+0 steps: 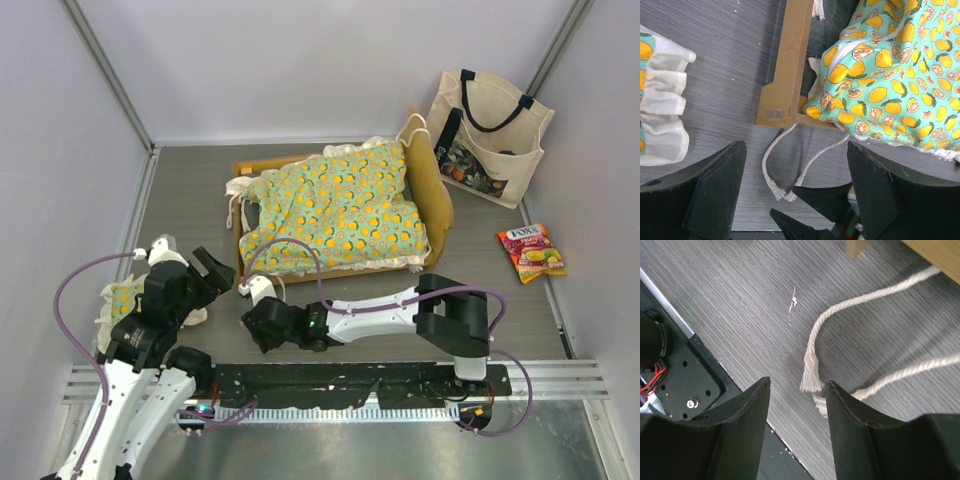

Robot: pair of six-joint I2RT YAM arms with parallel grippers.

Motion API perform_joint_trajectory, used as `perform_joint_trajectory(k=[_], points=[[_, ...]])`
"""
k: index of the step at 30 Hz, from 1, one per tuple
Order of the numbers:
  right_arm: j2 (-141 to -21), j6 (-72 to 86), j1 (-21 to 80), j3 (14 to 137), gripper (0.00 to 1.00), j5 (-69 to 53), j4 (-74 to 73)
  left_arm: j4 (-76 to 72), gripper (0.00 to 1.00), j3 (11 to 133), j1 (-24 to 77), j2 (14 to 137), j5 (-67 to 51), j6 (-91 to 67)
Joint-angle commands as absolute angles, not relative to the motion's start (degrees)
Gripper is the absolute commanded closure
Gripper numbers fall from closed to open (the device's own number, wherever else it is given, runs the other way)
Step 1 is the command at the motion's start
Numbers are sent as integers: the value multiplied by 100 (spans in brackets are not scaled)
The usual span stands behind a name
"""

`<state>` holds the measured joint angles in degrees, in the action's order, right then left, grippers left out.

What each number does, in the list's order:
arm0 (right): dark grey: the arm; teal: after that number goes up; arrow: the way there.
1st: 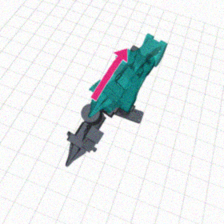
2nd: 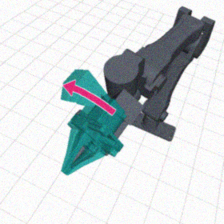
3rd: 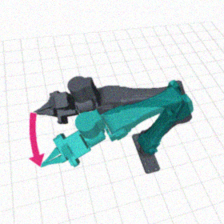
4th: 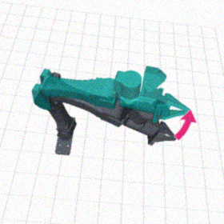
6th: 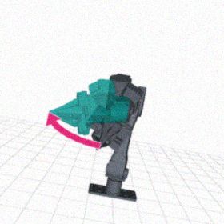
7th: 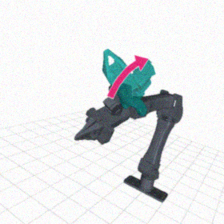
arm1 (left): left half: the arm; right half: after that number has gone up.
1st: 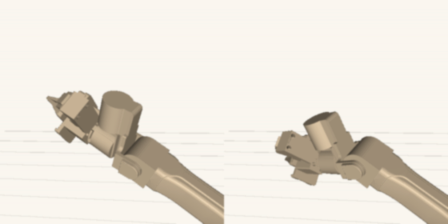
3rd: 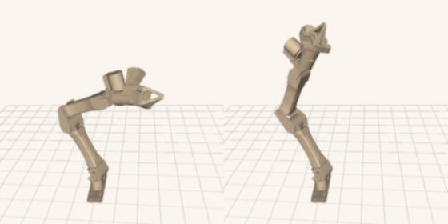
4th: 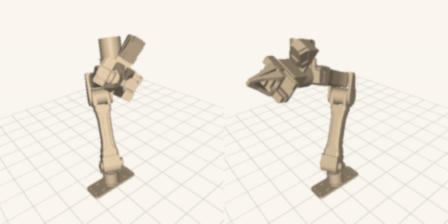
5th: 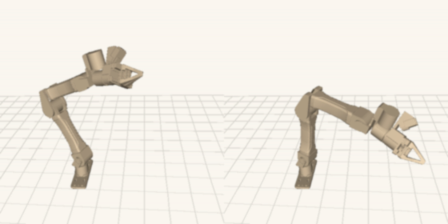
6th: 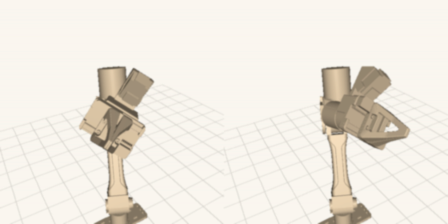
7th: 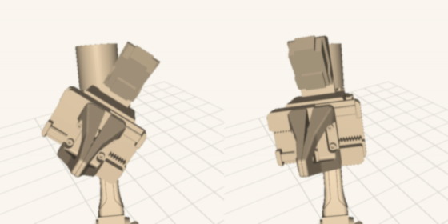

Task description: Set up the pet bed

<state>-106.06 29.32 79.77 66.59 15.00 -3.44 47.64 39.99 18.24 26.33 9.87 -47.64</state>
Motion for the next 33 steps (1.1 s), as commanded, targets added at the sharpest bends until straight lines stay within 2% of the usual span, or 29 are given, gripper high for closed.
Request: perform_joint_trajectory(k=[1,14,18,21,22,24,33], points=[[-10985,2575,7980,7127,47,1415,-237,4781,14,4069,1802,2610,976,-4685],[-11645,2487,7928,7629,48,1801,-624,4790,14,4061,1802,2461,967,-4685],[-11794,2558,7910,7699,58,1854,-825,4773,14,4052,1811,2478,949,-4667],[-11821,2593,7910,7717,75,1828,-940,4755,14,4034,1811,2487,932,-4667],[-11769,2593,7910,7682,86,1802,-940,4746,14,4025,1802,2487,923,-4658],[-11629,2628,7910,7533,97,1732,-888,4729,14,4017,1811,2513,827,-4632],[-10029,3303,7823,6399,99,1240,448,4456,14,3929,1811,2584,229,-4430]])
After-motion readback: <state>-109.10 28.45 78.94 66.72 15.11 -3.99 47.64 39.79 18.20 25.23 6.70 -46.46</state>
